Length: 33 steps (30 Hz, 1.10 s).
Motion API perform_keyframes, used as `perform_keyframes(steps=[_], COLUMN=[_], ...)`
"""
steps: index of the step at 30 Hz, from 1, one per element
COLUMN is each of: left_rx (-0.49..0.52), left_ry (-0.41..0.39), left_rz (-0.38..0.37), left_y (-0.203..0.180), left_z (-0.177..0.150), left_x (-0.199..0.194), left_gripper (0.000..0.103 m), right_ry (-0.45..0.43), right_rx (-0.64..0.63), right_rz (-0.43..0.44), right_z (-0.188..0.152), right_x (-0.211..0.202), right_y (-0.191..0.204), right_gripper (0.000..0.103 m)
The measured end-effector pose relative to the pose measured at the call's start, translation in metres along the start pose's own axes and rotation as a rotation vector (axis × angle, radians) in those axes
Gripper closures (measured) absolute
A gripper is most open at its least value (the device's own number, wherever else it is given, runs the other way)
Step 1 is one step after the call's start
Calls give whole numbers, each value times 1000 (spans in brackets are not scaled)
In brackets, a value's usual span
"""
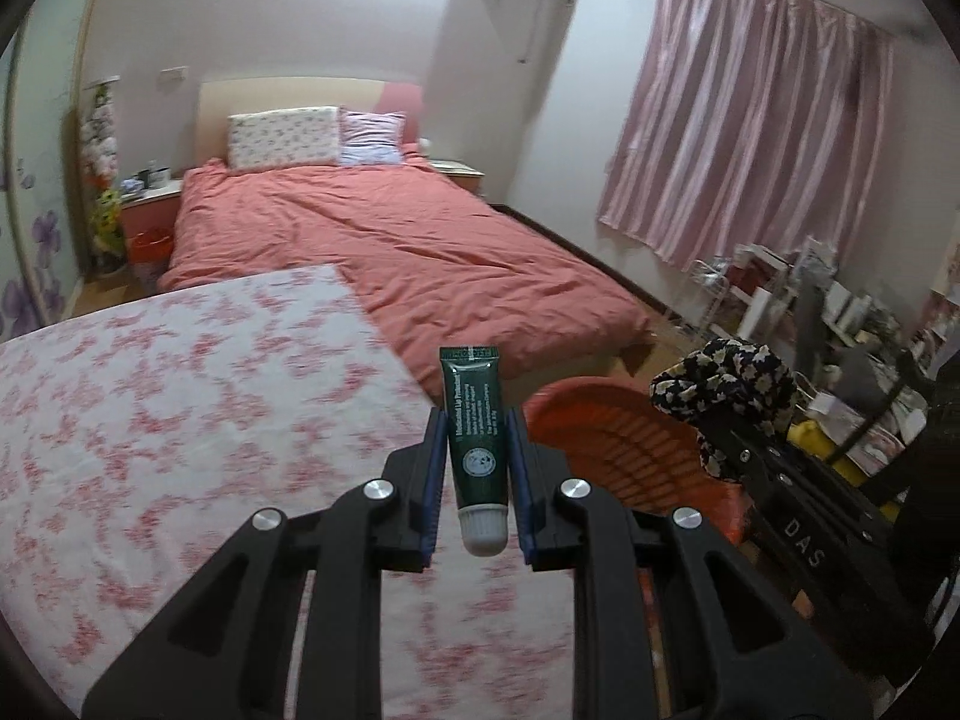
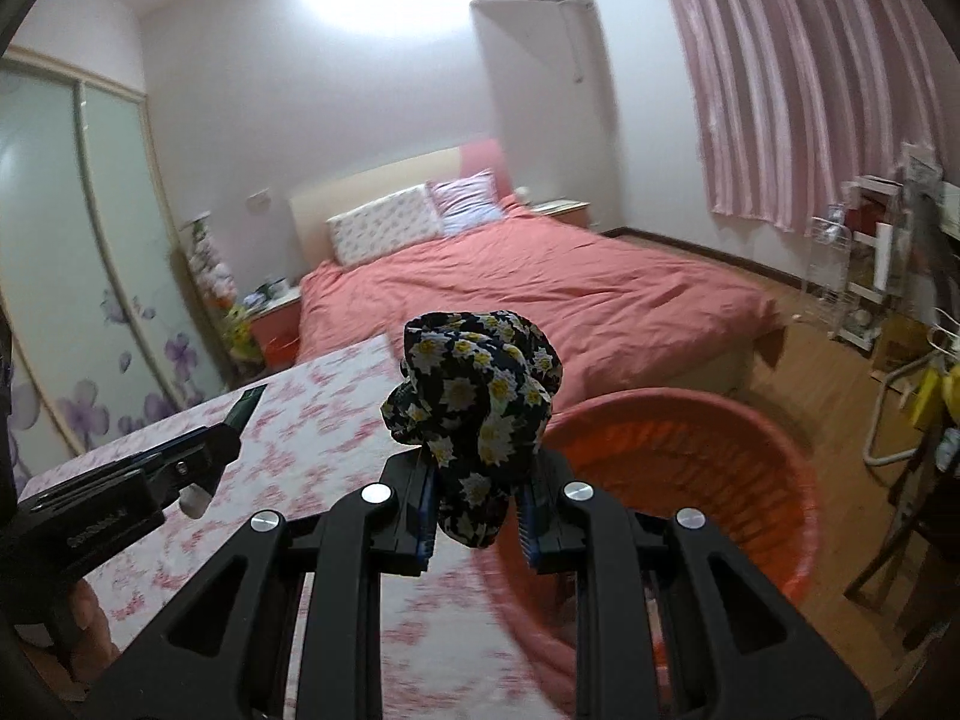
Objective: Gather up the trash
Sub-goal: 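Carry the toothpaste tube and cap over the orange basket with both tools, then open both tools to drop the tube and cap into the basket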
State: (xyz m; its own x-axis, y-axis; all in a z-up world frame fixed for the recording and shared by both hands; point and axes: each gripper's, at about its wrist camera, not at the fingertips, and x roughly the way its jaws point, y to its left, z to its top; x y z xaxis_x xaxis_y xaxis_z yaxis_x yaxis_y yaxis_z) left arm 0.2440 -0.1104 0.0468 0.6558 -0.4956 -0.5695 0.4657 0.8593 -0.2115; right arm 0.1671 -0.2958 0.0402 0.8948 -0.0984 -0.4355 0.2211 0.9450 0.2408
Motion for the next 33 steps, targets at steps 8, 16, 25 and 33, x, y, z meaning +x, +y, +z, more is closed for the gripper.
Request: perform_keyframes(steps=[8,16,25,33], left_rx=[68,114,140,132], left_ry=[14,42,107,151], left_rz=[-82,-129,-143,-124], left_y=[-54,-91,-114,-113], left_z=[2,1,-8,-14], left_x=[18,43,80,106], left_gripper=[83,83,83,82], right_ry=[-56,-72,-46,-20], right_rx=[55,68,123,159], right_rz=[-68,-90,-85,-58], right_z=[8,5,1,1], right_x=[-9,-7,-1,9], right_y=[-35,-59,-88,-104], right_gripper=[82,82,82,77])
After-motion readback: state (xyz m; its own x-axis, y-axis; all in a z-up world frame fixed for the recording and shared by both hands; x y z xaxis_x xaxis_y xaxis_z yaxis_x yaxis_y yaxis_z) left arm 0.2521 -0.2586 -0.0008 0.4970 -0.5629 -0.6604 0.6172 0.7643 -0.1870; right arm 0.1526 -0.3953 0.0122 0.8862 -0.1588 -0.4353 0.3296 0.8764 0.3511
